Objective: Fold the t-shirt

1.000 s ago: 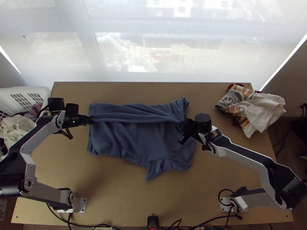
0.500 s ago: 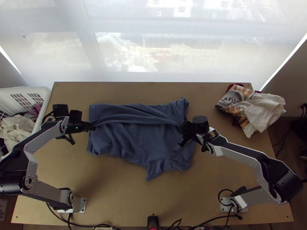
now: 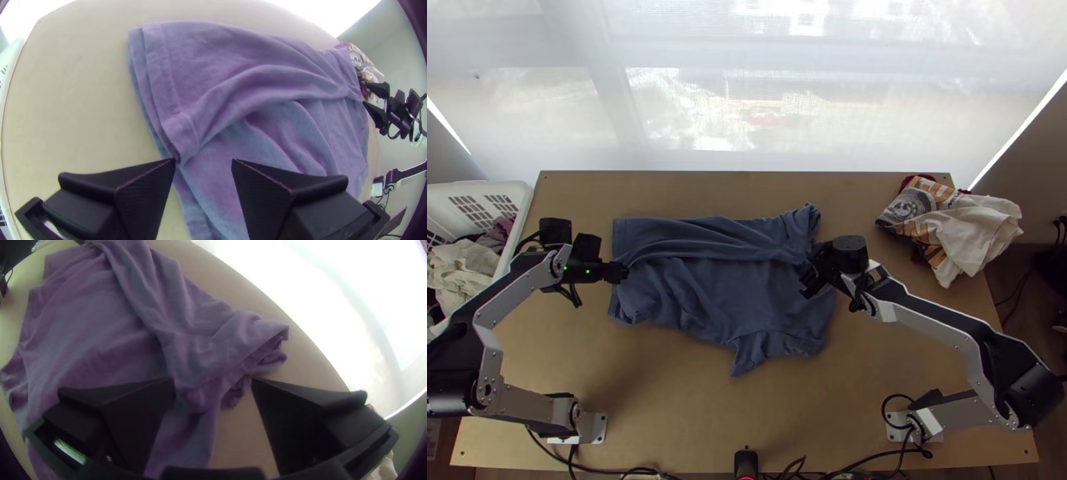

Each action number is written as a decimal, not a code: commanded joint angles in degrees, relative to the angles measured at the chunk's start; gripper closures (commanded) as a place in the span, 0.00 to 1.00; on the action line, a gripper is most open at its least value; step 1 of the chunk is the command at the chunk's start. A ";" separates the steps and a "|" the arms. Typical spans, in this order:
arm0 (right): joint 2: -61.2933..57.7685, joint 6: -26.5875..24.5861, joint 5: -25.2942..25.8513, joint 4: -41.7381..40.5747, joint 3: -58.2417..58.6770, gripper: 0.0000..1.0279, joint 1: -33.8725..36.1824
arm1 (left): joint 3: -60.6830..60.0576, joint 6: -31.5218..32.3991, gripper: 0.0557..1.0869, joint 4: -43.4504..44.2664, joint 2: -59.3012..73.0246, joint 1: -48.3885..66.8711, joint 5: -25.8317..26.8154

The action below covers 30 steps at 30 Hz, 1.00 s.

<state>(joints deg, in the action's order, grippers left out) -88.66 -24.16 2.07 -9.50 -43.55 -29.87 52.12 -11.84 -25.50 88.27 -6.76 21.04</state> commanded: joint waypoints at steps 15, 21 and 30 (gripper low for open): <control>11.67 0.96 0.31 10.90 -6.02 0.04 2.45 | -2.99 -8.03 0.32 -23.46 -13.21 -3.96 0.41; 15.27 2.37 0.22 14.77 -6.11 0.04 1.74 | -5.54 -8.12 0.32 -21.00 -12.68 -3.96 -0.30; 17.82 2.28 0.22 17.06 -6.20 0.04 1.30 | -8.26 -7.85 0.44 -16.16 -9.87 -3.96 -1.88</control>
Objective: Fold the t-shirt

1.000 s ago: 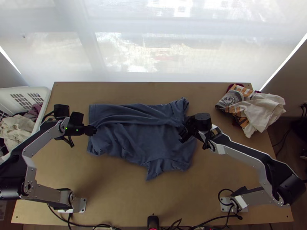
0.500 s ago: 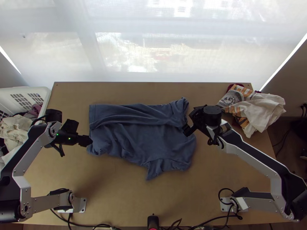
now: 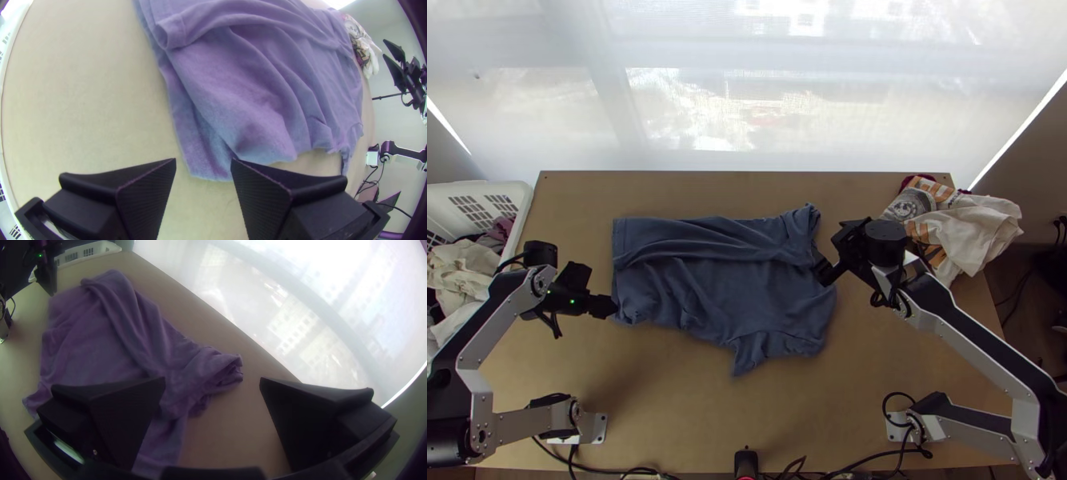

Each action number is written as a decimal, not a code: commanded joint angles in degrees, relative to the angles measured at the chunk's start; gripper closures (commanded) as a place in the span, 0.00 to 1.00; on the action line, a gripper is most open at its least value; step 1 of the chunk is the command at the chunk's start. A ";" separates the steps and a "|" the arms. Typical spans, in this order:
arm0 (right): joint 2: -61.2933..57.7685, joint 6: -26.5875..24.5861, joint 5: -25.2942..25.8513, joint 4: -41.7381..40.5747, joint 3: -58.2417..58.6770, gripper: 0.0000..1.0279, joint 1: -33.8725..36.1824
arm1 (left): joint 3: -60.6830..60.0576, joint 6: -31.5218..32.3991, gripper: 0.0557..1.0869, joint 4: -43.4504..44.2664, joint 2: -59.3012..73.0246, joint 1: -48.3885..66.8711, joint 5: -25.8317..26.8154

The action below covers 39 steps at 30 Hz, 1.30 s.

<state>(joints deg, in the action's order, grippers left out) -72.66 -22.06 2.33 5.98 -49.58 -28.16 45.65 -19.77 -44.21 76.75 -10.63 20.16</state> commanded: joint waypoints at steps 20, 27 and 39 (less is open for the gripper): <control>1.82 0.27 0.05 5.98 -2.27 0.04 -5.24 | -1.97 1.75 0.87 5.18 5.51 1.32 -1.18; 1.21 0.18 0.05 6.06 -2.19 0.04 -6.38 | -1.70 2.63 0.97 4.65 4.28 1.23 -1.00; 0.94 0.27 -0.04 16.35 -0.25 0.04 -14.38 | 6.47 5.88 0.97 -2.38 -1.16 2.90 1.11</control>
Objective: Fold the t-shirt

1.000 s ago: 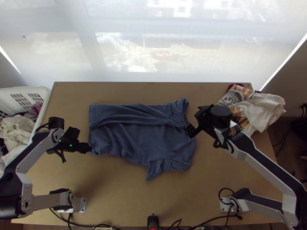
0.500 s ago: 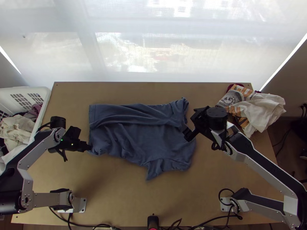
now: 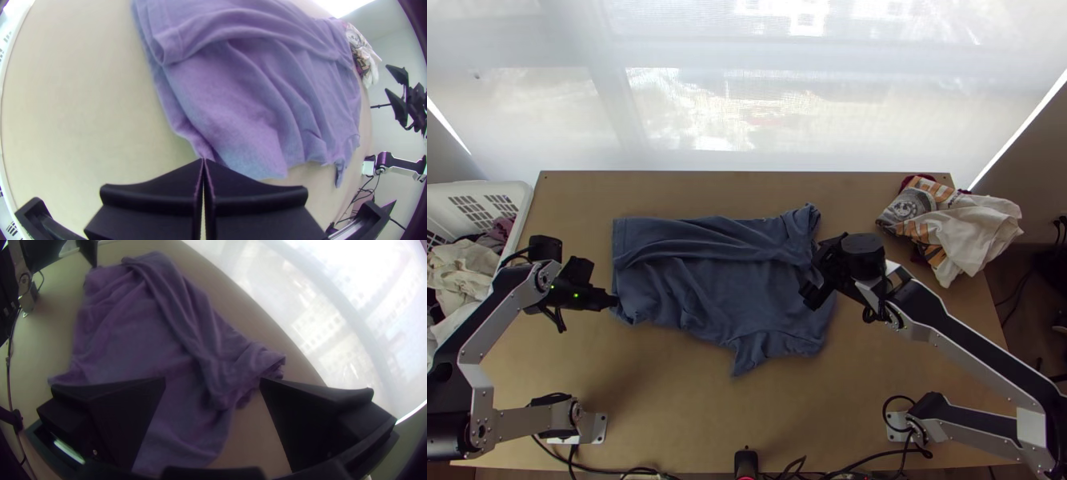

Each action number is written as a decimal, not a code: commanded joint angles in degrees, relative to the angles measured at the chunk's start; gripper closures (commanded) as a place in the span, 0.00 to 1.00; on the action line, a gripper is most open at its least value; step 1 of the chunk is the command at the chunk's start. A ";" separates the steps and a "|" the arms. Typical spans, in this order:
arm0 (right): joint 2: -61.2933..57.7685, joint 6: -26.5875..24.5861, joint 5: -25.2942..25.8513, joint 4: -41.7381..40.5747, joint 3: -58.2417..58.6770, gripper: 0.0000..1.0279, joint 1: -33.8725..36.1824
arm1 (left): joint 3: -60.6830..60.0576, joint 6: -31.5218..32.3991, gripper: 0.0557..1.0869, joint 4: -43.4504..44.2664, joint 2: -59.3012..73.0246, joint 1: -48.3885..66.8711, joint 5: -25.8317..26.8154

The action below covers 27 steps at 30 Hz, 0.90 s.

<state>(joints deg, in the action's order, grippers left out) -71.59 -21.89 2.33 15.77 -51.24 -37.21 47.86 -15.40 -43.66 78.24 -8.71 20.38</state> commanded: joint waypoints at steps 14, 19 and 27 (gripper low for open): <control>-2.94 3.52 -5.14 14.82 0.53 0.04 -28.27 | 12.26 4.41 0.97 -6.44 -6.25 -1.31 1.15; -7.86 5.28 -7.95 14.82 -1.93 0.04 -33.28 | 15.07 4.41 0.97 -6.26 -5.90 -4.47 1.59; -16.21 7.21 -12.17 14.11 -5.53 0.07 -35.47 | 17.97 5.12 0.97 -6.00 -4.50 -6.06 2.82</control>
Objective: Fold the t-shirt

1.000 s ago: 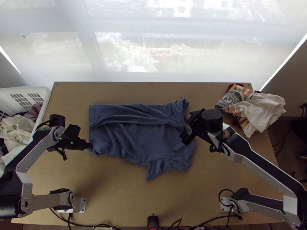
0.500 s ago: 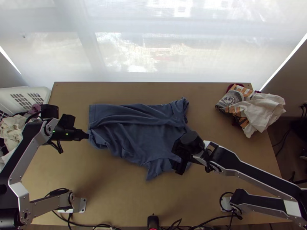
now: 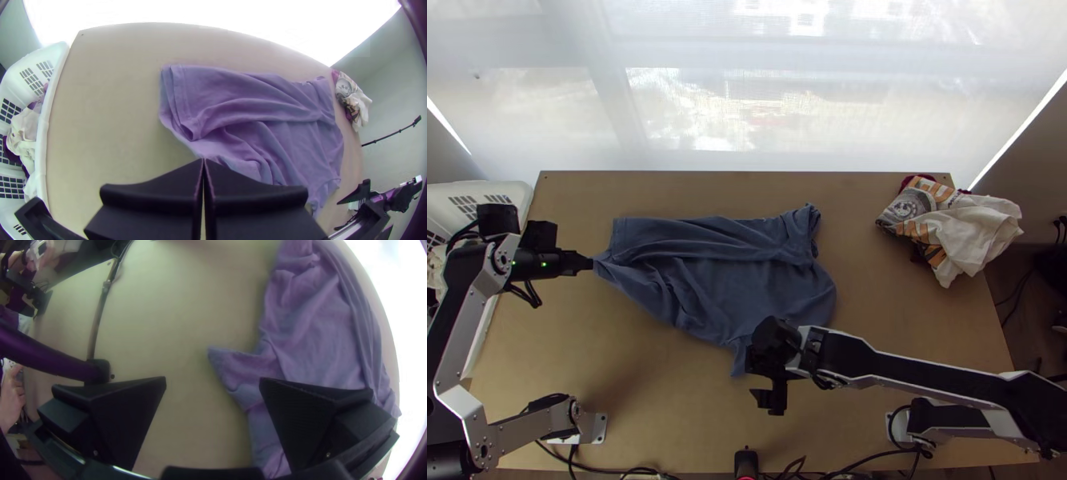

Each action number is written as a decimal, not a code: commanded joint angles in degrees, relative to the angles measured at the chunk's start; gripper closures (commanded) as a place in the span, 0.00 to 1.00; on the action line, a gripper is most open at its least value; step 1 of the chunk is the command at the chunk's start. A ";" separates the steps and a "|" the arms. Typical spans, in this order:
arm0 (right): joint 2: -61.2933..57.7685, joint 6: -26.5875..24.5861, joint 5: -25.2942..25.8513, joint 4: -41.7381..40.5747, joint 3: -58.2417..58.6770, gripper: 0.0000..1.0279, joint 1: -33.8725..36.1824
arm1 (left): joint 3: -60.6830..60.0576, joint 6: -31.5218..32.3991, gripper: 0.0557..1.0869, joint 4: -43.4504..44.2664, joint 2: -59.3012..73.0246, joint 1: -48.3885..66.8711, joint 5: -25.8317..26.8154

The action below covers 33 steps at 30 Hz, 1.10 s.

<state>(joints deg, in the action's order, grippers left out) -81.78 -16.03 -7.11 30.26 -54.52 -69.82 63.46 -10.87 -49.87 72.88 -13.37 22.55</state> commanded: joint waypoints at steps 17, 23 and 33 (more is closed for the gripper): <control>-15.17 2.06 -2.99 -6.71 -3.66 0.32 1.53 | 5.09 0.24 0.97 1.00 5.16 -1.40 1.27; -16.48 2.32 -2.99 -7.67 -3.22 0.41 3.46 | 5.62 0.15 0.97 1.00 6.04 -1.40 1.36; -17.27 2.94 -1.94 -9.78 -2.96 0.79 4.08 | 5.62 -0.11 0.97 0.82 6.13 -1.66 1.36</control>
<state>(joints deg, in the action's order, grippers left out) -98.35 -13.45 -9.69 21.30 -57.41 -66.32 68.90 -10.94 -48.90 78.83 -14.81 23.92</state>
